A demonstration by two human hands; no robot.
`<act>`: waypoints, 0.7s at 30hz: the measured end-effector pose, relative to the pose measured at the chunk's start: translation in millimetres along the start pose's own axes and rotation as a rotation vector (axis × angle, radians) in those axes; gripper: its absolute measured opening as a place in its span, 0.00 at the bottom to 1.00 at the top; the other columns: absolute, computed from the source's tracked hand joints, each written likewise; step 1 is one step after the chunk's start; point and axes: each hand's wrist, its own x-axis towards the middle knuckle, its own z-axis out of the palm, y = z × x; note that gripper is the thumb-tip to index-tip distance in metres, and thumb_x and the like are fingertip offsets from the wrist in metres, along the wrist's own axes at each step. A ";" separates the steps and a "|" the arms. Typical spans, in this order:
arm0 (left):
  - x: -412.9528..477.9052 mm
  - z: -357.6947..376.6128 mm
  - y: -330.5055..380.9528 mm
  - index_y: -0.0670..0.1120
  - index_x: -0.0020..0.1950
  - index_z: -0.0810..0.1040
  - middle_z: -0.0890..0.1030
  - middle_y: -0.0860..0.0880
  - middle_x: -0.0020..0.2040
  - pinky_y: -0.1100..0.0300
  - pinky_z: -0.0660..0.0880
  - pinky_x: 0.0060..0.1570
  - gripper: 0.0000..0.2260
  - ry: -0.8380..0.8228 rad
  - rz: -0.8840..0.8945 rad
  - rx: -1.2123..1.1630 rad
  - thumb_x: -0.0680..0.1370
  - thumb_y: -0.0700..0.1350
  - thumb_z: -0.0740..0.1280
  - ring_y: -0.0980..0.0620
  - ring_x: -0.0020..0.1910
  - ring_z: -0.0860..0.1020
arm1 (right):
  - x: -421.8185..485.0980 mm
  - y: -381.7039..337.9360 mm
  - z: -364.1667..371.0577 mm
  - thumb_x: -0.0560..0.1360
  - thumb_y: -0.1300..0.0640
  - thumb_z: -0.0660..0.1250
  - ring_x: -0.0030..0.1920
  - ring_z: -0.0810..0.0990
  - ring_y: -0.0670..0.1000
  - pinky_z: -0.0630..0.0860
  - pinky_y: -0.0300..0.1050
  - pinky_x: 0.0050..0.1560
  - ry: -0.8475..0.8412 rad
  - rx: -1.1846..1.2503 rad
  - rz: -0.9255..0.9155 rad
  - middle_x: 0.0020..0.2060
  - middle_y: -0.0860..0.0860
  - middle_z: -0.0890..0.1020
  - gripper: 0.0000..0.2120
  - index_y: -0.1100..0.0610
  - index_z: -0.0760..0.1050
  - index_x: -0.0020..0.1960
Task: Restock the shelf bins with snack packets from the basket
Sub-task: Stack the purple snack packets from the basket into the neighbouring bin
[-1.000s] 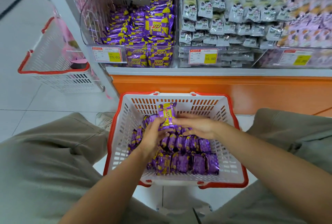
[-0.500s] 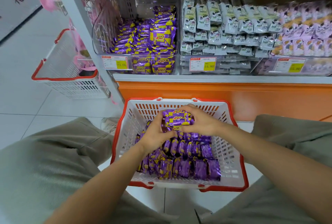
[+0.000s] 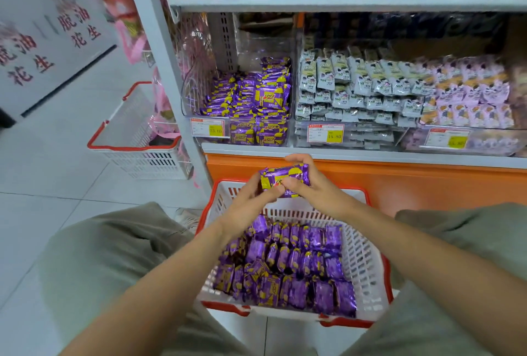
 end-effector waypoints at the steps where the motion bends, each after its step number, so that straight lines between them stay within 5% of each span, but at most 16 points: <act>1: -0.9 -3.2 10.3 0.48 0.72 0.67 0.77 0.51 0.66 0.53 0.71 0.65 0.36 0.010 0.050 -0.014 0.69 0.61 0.73 0.53 0.64 0.75 | 2.2 -8.0 -0.3 0.74 0.45 0.63 0.53 0.76 0.44 0.71 0.37 0.57 -0.005 -0.003 -0.025 0.58 0.53 0.75 0.26 0.51 0.61 0.68; 5: 1.9 -21.0 50.4 0.47 0.67 0.72 0.81 0.44 0.60 0.55 0.76 0.58 0.25 0.026 0.175 -0.048 0.71 0.41 0.74 0.49 0.57 0.80 | 12.5 -38.5 -4.2 0.77 0.51 0.64 0.52 0.77 0.37 0.72 0.33 0.55 0.002 0.014 -0.104 0.57 0.46 0.74 0.22 0.53 0.62 0.68; 9: 17.6 -42.5 86.4 0.51 0.60 0.75 0.82 0.48 0.50 0.56 0.77 0.51 0.23 0.084 0.262 0.028 0.68 0.40 0.76 0.52 0.46 0.81 | 29.0 -64.4 -21.7 0.75 0.43 0.63 0.63 0.68 0.31 0.67 0.34 0.64 0.086 -0.114 -0.213 0.64 0.38 0.71 0.27 0.48 0.63 0.71; 13: 48.9 -66.5 116.0 0.55 0.60 0.76 0.79 0.43 0.58 0.48 0.79 0.53 0.25 0.233 0.319 0.134 0.65 0.46 0.78 0.45 0.46 0.80 | 50.2 -74.3 -53.4 0.79 0.49 0.63 0.69 0.67 0.44 0.63 0.45 0.69 0.335 -0.418 -0.401 0.68 0.47 0.70 0.23 0.50 0.65 0.72; 16: 80.3 -79.0 129.4 0.50 0.63 0.76 0.75 0.49 0.60 0.46 0.78 0.56 0.26 0.262 0.300 0.278 0.68 0.42 0.79 0.46 0.55 0.78 | 66.7 -73.3 -76.1 0.76 0.49 0.61 0.72 0.63 0.50 0.57 0.52 0.72 0.442 -0.707 -0.452 0.71 0.49 0.68 0.24 0.52 0.66 0.71; 21: 127.3 -80.3 135.2 0.49 0.67 0.73 0.73 0.50 0.52 0.59 0.73 0.41 0.28 0.187 0.221 0.529 0.69 0.41 0.78 0.50 0.46 0.73 | 82.9 -59.1 -89.3 0.75 0.47 0.59 0.73 0.62 0.54 0.55 0.59 0.71 0.473 -0.918 -0.466 0.72 0.54 0.68 0.25 0.51 0.65 0.70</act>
